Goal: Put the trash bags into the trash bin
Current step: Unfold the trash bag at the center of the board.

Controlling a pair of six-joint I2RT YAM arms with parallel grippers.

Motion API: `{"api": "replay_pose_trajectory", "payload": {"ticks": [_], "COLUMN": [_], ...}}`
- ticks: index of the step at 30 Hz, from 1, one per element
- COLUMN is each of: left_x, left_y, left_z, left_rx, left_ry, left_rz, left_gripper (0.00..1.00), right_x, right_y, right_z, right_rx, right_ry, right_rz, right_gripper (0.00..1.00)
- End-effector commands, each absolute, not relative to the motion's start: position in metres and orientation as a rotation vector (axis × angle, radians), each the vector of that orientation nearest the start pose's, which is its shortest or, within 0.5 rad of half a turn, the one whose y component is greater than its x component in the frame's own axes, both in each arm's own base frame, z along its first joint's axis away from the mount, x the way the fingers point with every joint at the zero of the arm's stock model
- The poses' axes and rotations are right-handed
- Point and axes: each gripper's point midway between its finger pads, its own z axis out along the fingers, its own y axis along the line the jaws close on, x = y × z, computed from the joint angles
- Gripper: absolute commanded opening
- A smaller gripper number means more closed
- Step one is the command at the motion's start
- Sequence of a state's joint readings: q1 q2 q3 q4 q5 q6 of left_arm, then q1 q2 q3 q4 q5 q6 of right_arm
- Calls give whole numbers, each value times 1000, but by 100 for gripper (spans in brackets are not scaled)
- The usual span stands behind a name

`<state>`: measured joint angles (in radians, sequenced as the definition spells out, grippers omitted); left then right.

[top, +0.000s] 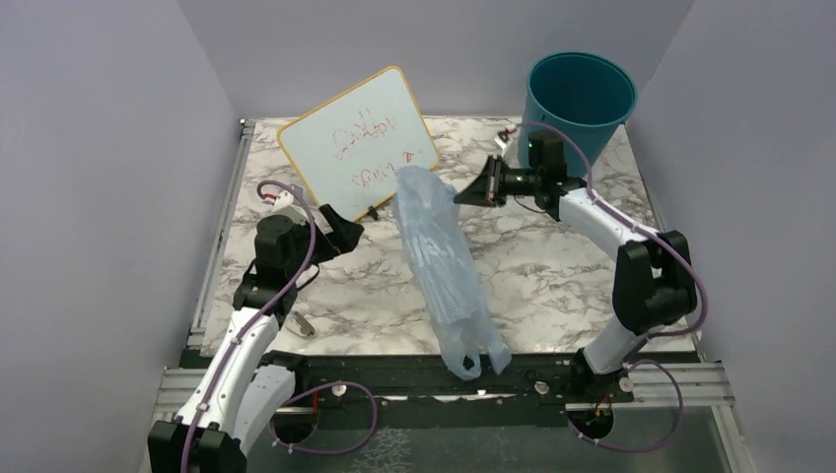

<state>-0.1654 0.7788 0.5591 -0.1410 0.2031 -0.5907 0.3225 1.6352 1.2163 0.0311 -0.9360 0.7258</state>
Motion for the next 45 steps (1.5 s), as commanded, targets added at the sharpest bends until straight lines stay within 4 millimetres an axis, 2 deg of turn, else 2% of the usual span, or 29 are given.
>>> {"api": "replay_pose_trajectory", "payload": {"ticks": [1,3,5,9,13,16,20,24,28,30,34,38,41,45], "left_x": [279,270,272,283,292,303,326,338,331,323,310,311,314,328], "left_y": [-136,-164,-178,-187,-201,-196,-189,-213,-257,-282,-316,-328,-340,-358], "left_z": [179,184,181,164,137,130,122,109,104,107,111,121,129,114], "left_rx": [-112,55,95,69,38,-25,-82,-25,125,195,255,242,306,286], "left_ry": [1977,1957,1965,2008,2083,2094,2114,2195,2221,2206,2175,2110,2071,2110], "left_rz": [-867,-1053,-1119,-1084,-1040,-962,-861,-952,-1081,-1169,-1291,-1357,-1415,-1444], "left_gripper": [99,90,86,90,90,91,89,87,88,90,91,97,99,98], "right_x": [345,349,341,329,322,319,312,306,299,296,299,298,295,296], "right_y": [205,199,200,183,169,149,146,129,142,142,143,144,147,150], "right_z": [103,95,87,60,50,40,29,10,5,4,10,11,11,10], "right_rx": [96,71,27,-23,-75,-71,-104,-91,-98,-122,-121,-132,-139,-144], "right_ry": [2579,2594,2628,2717,2775,2809,2826,2872,2835,2832,2806,2808,2816,2819], "right_rz": [1166,1097,1124,979,855,679,665,516,626,616,614,621,653,676], "right_gripper": [1,1,0,1,1,1,1,1,1,1,1,1,1,1]}}
